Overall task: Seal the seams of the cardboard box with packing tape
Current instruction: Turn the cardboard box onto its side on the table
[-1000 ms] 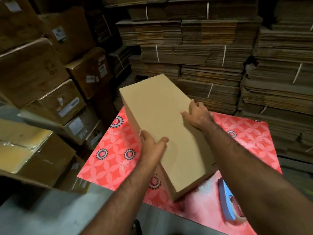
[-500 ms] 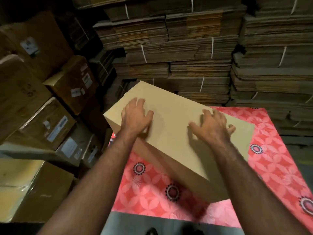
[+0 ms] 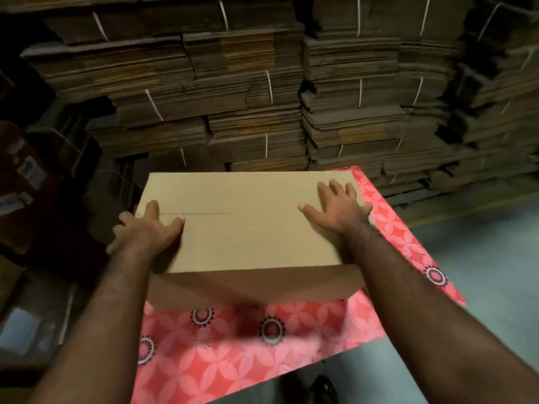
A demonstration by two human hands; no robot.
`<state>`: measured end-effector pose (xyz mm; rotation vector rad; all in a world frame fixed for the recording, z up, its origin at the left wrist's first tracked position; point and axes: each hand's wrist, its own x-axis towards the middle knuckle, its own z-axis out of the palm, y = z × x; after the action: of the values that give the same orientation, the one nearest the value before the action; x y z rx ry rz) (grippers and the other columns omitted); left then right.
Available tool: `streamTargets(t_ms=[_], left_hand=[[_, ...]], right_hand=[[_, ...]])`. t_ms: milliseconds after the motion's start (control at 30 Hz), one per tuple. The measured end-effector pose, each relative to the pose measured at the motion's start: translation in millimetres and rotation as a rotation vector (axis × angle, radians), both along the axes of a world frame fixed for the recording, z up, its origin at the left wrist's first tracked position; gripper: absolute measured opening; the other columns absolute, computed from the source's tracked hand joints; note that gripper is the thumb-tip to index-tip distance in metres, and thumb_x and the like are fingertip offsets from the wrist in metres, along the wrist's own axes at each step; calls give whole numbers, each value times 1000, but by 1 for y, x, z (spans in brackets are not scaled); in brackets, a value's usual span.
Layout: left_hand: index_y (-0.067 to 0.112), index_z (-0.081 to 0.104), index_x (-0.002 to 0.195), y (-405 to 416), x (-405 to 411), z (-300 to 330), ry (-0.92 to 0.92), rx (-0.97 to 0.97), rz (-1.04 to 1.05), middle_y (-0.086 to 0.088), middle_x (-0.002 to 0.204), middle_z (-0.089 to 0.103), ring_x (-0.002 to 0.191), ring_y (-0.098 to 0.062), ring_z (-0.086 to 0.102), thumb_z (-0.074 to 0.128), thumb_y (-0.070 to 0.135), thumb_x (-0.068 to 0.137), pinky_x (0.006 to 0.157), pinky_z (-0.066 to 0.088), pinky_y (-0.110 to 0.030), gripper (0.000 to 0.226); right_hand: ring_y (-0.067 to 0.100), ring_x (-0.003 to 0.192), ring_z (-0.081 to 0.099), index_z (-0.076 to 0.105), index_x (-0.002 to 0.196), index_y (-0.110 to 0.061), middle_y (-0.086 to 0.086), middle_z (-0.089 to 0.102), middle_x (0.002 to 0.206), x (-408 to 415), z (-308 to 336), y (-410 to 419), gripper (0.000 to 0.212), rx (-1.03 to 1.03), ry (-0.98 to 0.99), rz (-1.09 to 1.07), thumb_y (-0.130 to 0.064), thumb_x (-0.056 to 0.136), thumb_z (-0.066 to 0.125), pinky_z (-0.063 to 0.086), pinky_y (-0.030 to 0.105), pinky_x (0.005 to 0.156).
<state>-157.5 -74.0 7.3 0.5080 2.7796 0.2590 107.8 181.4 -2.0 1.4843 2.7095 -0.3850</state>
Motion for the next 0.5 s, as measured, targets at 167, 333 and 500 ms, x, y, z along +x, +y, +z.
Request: streamTargets(t_ms=[167, 333, 500], left_hand=[[32, 35, 144, -28, 39, -7, 85, -11, 0, -21, 137, 36, 122, -46, 43, 45, 78, 83, 93, 43, -56, 77], [16, 43, 148, -15, 49, -16, 369, 236, -371, -20, 157, 33, 145, -34, 30, 47, 39, 100, 115, 23, -57, 54], [17, 30, 155, -5, 55, -36, 274, 235, -570, -2, 166, 22, 152, -20, 19, 26, 38, 106, 122, 13, -50, 54]], right_hand=[[23, 151, 14, 28, 154, -32, -2, 17, 165, 2, 4, 9, 77, 52, -27, 42, -75, 91, 35, 10, 73, 110], [16, 149, 19, 32, 153, -21, 2, 24, 163, -62, -3, -81, 57, 107, 137, 347, -49, 104, 29, 13, 60, 115], [15, 153, 7, 16, 159, -15, 1, 11, 168, -87, -24, -140, 63, 55, 107, 473, -46, 105, 22, 4, 52, 121]])
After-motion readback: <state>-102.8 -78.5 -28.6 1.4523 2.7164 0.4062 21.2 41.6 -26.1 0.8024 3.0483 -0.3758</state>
